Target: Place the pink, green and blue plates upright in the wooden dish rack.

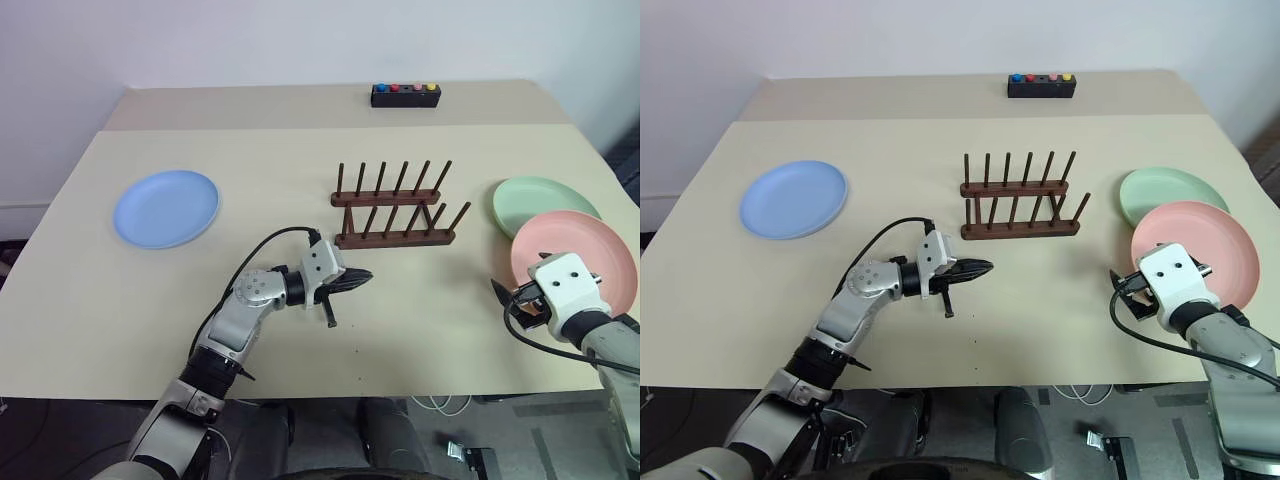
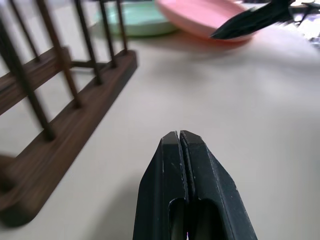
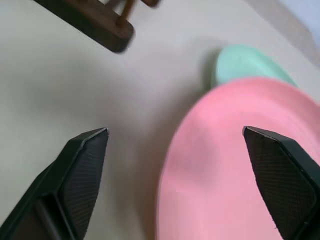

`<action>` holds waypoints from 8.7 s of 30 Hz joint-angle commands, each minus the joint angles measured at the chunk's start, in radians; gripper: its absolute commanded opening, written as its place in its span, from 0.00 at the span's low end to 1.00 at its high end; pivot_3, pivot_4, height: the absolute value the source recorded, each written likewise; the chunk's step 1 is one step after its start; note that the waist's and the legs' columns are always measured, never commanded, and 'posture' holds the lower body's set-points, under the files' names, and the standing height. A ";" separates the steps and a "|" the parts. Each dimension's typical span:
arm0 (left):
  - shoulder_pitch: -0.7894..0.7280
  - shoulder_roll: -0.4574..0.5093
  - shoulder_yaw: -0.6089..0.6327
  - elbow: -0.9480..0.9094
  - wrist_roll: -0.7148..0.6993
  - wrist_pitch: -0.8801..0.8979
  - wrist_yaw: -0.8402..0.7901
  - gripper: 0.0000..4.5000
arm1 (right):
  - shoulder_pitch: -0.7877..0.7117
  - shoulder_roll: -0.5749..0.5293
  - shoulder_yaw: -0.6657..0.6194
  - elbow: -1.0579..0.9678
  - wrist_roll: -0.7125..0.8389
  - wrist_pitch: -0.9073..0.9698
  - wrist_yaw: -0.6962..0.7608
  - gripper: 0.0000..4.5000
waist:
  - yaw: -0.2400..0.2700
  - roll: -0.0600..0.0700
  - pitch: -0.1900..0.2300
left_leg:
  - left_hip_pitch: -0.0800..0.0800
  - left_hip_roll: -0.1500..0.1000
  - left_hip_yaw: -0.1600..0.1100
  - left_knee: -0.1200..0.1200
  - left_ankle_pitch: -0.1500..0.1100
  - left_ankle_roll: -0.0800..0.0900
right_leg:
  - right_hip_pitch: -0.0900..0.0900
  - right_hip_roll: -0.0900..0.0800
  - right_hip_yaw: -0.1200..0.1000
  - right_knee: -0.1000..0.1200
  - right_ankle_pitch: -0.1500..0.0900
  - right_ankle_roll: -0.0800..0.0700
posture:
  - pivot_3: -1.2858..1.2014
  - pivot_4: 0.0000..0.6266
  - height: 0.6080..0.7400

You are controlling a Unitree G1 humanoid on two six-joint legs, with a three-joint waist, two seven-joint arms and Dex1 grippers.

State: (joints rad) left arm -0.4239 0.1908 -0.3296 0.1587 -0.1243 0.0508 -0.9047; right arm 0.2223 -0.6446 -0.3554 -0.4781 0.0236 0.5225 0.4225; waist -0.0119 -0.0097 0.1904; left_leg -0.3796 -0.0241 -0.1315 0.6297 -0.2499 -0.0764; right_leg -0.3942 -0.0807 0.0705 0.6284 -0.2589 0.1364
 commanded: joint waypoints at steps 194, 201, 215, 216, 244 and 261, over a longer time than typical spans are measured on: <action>0.023 0.020 0.049 -0.089 -0.092 0.007 0.011 0.00 | -0.862 0.004 0.182 0.018 0.779 -0.105 0.140 0.03 | -0.002 0.005 0.001 | -0.009 0.000 -0.001 0.001 0.000 0.000 | -0.009 0.000 0.000 0.002 0.002 0.003 | 0.52 0.24 1.00; 0.026 0.027 0.051 -0.096 -0.095 0.011 0.014 0.00 | -0.796 0.066 0.130 0.087 0.966 0.080 0.083 0.03 | -0.001 0.004 0.001 | -0.010 0.000 -0.001 0.002 0.000 0.000 | -0.009 0.000 0.000 0.002 0.003 0.003 | 0.52 0.24 1.00; 0.022 0.026 0.047 -0.087 -0.093 0.007 0.013 0.00 | -0.740 0.101 0.081 0.176 1.100 0.214 0.013 0.03 | -0.004 0.005 0.001 | -0.010 0.000 -0.001 0.001 0.000 0.000 | -0.010 0.000 0.000 0.002 0.002 0.003 | 0.52 0.24 1.00; 0.021 0.026 0.047 -0.086 -0.093 0.007 0.013 0.00 | -0.738 0.102 0.081 0.179 1.096 0.216 0.012 0.03 | -0.004 0.005 0.001 | -0.010 0.000 -0.001 0.001 0.000 0.000 | -0.010 0.000 0.000 0.002 0.003 0.003 | 0.52 0.24 1.00; 0.016 0.028 0.049 -0.083 -0.090 0.004 0.013 0.00 | -0.755 0.127 0.030 0.239 1.139 0.259 -0.048 0.99 | -0.005 0.005 0.000 | -0.010 0.000 -0.001 0.001 0.000 0.000 | -0.011 0.000 0.000 0.002 0.002 0.003 | 0.52 0.24 1.00; 0.023 0.025 0.047 -0.092 -0.092 0.008 0.014 0.00 | -0.784 -0.022 0.061 0.145 0.923 0.226 0.036 0.99 | -0.003 0.005 0.001 | -0.011 0.000 -0.001 0.001 0.000 0.000 | -0.011 0.000 0.000 0.002 0.002 0.003 | 0.52 0.24 1.00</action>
State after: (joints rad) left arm -0.3977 0.2185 -0.2902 0.1025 -0.2075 0.0619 -0.8903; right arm -0.5410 -0.6470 -0.2782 -0.2804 0.9570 0.7766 0.4412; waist -0.0149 -0.0050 0.1910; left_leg -0.3903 -0.0244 -0.1322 0.6310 -0.2498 -0.0761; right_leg -0.4049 -0.0805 0.0705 0.6302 -0.2564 0.1394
